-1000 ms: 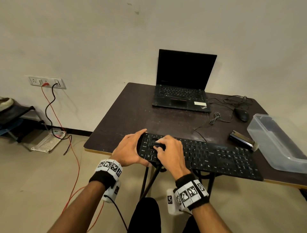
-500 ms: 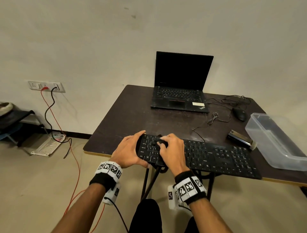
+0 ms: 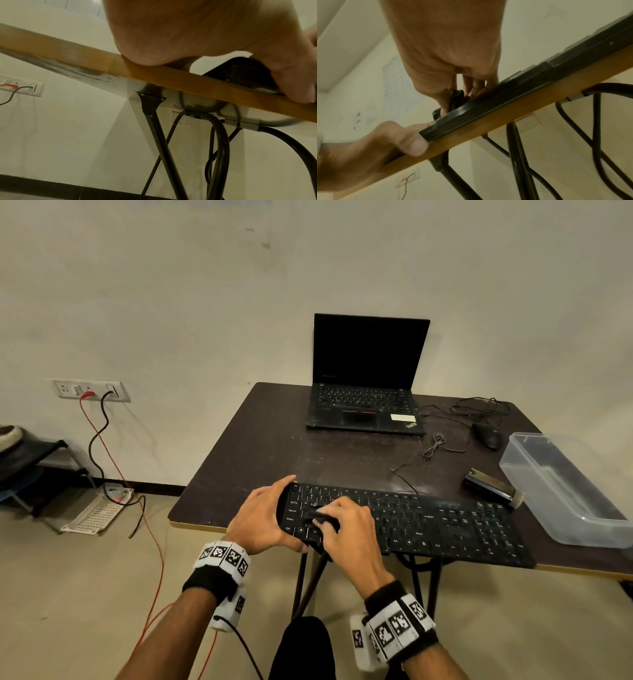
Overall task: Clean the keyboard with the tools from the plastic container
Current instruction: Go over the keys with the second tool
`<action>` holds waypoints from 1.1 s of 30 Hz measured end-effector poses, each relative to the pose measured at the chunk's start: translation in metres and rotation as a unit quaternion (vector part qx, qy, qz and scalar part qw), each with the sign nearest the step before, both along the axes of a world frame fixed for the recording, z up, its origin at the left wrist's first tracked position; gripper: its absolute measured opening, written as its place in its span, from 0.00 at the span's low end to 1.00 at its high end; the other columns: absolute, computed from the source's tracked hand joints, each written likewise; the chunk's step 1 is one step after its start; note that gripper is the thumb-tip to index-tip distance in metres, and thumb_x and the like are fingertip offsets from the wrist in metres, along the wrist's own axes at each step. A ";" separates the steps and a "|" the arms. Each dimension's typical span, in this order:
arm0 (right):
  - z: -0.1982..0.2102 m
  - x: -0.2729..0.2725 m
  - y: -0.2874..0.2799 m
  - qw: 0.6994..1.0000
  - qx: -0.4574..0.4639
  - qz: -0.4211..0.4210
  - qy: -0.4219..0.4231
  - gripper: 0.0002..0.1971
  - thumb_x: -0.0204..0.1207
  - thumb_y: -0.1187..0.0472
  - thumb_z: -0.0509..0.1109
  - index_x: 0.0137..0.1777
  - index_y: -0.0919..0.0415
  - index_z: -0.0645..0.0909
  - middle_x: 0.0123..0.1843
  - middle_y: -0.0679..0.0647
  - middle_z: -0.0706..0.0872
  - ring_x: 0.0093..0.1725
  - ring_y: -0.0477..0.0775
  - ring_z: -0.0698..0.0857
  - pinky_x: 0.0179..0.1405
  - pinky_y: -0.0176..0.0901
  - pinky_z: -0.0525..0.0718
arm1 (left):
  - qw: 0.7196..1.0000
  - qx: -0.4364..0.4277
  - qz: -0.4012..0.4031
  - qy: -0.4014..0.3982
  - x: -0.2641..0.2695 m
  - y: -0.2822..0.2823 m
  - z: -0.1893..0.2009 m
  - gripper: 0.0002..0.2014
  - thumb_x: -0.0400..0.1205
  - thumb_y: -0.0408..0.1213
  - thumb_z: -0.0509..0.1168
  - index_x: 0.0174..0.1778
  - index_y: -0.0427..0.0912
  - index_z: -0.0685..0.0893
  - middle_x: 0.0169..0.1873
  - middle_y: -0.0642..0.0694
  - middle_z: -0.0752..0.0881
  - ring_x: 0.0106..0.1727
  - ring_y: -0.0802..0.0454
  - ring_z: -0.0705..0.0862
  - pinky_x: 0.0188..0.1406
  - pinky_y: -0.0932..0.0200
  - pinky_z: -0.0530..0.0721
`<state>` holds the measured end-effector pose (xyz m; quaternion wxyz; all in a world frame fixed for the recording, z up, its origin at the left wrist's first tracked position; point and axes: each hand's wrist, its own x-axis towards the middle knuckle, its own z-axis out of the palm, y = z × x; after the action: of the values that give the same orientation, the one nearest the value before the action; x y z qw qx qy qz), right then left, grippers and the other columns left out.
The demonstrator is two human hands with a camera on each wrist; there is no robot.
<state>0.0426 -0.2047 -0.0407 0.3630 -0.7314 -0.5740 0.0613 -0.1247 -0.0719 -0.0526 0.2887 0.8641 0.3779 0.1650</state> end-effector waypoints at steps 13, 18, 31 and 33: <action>0.008 0.000 0.002 0.999 -0.001 -0.031 0.006 0.09 0.83 0.63 0.75 0.58 0.52 0.93 0.54 0.46 0.86 0.50 0.48 0.78 0.57 0.45 0.73 | 1.000 -0.010 0.003 0.002 -0.001 0.004 -0.004 0.72 0.46 0.69 0.86 0.87 0.63 0.58 0.73 0.61 0.78 0.77 0.52 0.73 0.79 0.39 0.77; 0.001 0.008 -0.009 0.999 0.011 -0.032 -0.012 0.10 0.81 0.65 0.76 0.58 0.53 0.93 0.52 0.45 0.86 0.48 0.44 0.78 0.52 0.30 0.66 | 1.000 -0.003 0.005 0.002 0.000 0.002 -0.001 0.71 0.47 0.67 0.86 0.88 0.62 0.59 0.75 0.59 0.76 0.80 0.52 0.68 0.81 0.41 0.73; -0.009 -0.017 -0.015 0.999 0.017 0.029 -0.021 0.12 0.78 0.67 0.74 0.56 0.52 0.93 0.50 0.42 0.83 0.47 0.52 0.81 0.52 0.30 0.67 | 1.000 -0.002 0.002 0.011 0.001 0.003 -0.003 0.71 0.47 0.70 0.86 0.87 0.63 0.59 0.74 0.60 0.78 0.78 0.51 0.71 0.79 0.40 0.76; -0.011 -0.012 -0.012 1.000 0.023 0.009 -0.008 0.12 0.79 0.66 0.75 0.56 0.51 0.93 0.49 0.41 0.82 0.48 0.53 0.82 0.53 0.27 0.66 | 1.000 -0.002 0.003 0.008 0.001 0.003 -0.002 0.71 0.47 0.69 0.86 0.87 0.63 0.59 0.73 0.60 0.78 0.78 0.51 0.71 0.79 0.40 0.76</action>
<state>0.0305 -0.2169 -0.0522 0.3742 -0.7185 -0.5845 0.0455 -0.1233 -0.0691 -0.0550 0.2872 0.8637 0.3828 0.1579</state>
